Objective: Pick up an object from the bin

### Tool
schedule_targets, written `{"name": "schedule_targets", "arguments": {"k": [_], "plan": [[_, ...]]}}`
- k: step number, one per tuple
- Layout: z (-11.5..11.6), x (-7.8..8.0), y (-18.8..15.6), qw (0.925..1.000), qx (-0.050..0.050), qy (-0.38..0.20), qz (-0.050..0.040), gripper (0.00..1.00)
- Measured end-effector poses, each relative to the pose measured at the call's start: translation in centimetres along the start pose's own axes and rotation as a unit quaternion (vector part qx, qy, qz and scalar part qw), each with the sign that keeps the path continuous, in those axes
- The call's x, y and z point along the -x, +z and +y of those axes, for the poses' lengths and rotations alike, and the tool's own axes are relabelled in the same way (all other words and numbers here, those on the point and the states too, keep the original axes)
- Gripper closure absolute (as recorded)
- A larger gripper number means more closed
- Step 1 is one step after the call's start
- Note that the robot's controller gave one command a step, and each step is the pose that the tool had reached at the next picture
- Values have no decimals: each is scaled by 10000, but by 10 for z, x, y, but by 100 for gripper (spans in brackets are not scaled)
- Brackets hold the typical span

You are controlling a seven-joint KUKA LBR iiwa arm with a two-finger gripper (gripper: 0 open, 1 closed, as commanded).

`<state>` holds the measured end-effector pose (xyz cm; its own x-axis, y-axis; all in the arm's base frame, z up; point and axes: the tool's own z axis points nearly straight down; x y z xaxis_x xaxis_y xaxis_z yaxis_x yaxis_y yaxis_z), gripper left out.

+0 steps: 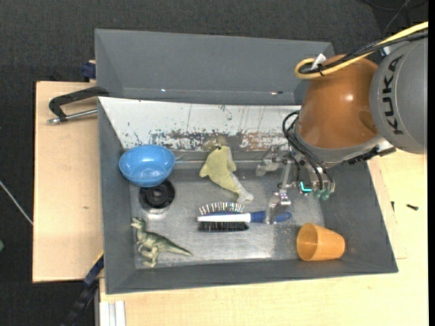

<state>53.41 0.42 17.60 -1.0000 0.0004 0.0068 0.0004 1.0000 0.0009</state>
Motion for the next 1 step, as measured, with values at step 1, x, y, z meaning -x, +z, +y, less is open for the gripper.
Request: {"name": "schedule_targets", "arguments": {"k": [1], "plan": [[50, -3, 106, 9997, 3, -213, -70, 0]]}}
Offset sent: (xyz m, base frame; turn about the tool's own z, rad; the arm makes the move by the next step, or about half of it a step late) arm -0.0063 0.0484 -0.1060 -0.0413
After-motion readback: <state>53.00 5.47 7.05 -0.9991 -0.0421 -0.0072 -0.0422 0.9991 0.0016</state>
